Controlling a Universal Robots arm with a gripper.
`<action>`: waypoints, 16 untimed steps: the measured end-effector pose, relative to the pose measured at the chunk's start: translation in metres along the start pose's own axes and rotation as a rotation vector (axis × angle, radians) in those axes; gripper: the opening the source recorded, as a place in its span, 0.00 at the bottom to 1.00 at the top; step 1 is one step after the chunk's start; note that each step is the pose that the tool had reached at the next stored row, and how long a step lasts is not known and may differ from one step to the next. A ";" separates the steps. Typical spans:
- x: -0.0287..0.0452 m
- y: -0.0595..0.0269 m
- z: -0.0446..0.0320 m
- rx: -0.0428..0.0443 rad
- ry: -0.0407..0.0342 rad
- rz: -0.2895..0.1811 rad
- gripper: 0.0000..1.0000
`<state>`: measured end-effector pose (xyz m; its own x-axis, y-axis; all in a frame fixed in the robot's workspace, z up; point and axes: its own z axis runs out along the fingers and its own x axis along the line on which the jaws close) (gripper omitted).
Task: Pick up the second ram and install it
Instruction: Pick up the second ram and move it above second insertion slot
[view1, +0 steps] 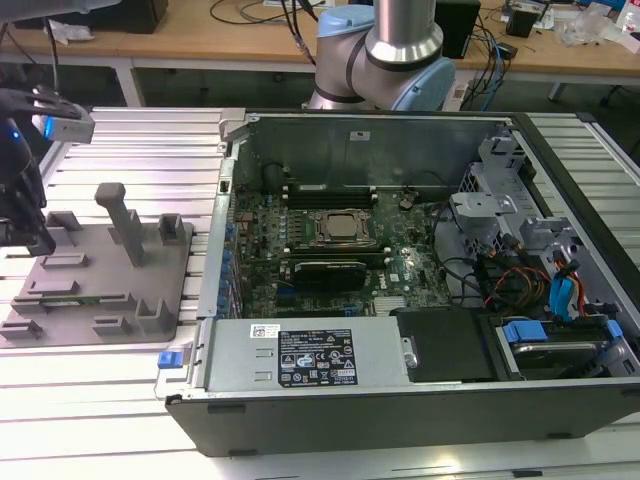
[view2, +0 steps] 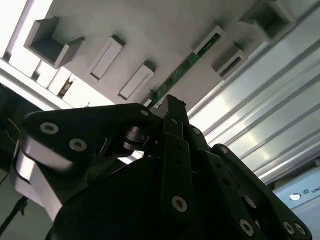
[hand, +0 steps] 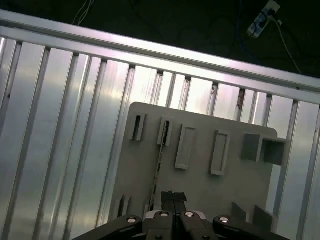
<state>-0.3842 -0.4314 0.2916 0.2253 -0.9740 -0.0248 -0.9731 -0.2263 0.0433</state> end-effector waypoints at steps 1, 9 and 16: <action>0.0000 0.0000 0.0002 -0.0009 0.0015 -0.029 0.08; 0.0008 -0.0008 0.0305 0.0029 -0.0047 0.119 0.08; -0.0001 0.0082 0.0423 0.0056 -0.0050 0.134 0.08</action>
<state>-0.3943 -0.4326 0.2497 0.0931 -0.9954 -0.0242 -0.9947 -0.0940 0.0409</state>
